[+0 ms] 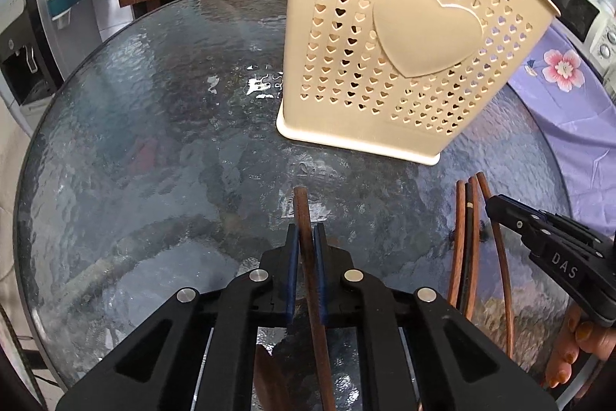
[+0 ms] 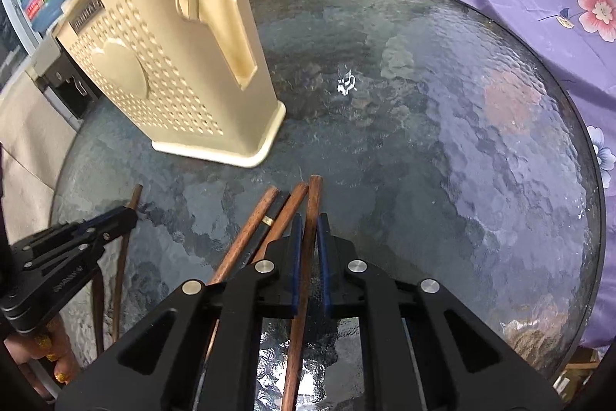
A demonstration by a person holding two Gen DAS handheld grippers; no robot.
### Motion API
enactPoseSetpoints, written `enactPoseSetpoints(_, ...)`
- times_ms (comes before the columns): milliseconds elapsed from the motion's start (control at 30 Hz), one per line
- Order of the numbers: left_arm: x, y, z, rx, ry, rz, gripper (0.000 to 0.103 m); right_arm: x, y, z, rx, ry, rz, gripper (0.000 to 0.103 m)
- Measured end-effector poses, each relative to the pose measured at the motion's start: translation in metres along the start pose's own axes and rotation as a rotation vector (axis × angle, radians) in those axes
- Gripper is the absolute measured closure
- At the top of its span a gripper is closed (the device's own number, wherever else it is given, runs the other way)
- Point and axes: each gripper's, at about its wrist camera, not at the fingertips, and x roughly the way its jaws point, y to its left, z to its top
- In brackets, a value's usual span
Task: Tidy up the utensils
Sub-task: 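Lift both wooden chopsticks and carry them above the beige holder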
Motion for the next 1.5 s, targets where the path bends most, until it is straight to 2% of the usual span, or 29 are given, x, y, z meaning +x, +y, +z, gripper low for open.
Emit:
enactPoseSetpoints(133, -0.006, 0.001, 0.002, -0.022, -0.021, -0.043, 0.096, -0.015, -0.005, 0.004, 0.01, -0.048, 0.025, 0.095)
enactPoseSetpoints(267, -0.024, -0.007, 0.005, 0.003, -0.064, -0.07, 0.096, -0.039, -0.002, 0.006, -0.022, -0.12, 0.049, 0.095)
enactPoseSetpoints(433, -0.058, -0.02, 0.009, 0.044, -0.144, -0.107, 0.096, -0.074, 0.008, 0.004, -0.093, -0.227, 0.07, 0.095)
enactPoseSetpoints(633, -0.096, -0.029, 0.009, 0.074, -0.224, -0.14, 0.096, -0.109, 0.012, 0.004, -0.126, -0.303, 0.139, 0.095)
enactPoseSetpoints(733, -0.113, -0.032, 0.01, 0.098, -0.275, -0.13, 0.096, -0.122, 0.013, 0.006, -0.127, -0.325, 0.165, 0.095)
enactPoseSetpoints(1133, -0.159, -0.029, 0.015, 0.115, -0.366, -0.163, 0.096, -0.175, 0.016, 0.017, -0.128, -0.414, 0.247, 0.095)
enactPoseSetpoints(1500, -0.191, -0.029, 0.03, 0.132, -0.444, -0.142, 0.096, -0.203, 0.032, 0.031, -0.17, -0.457, 0.251, 0.096)
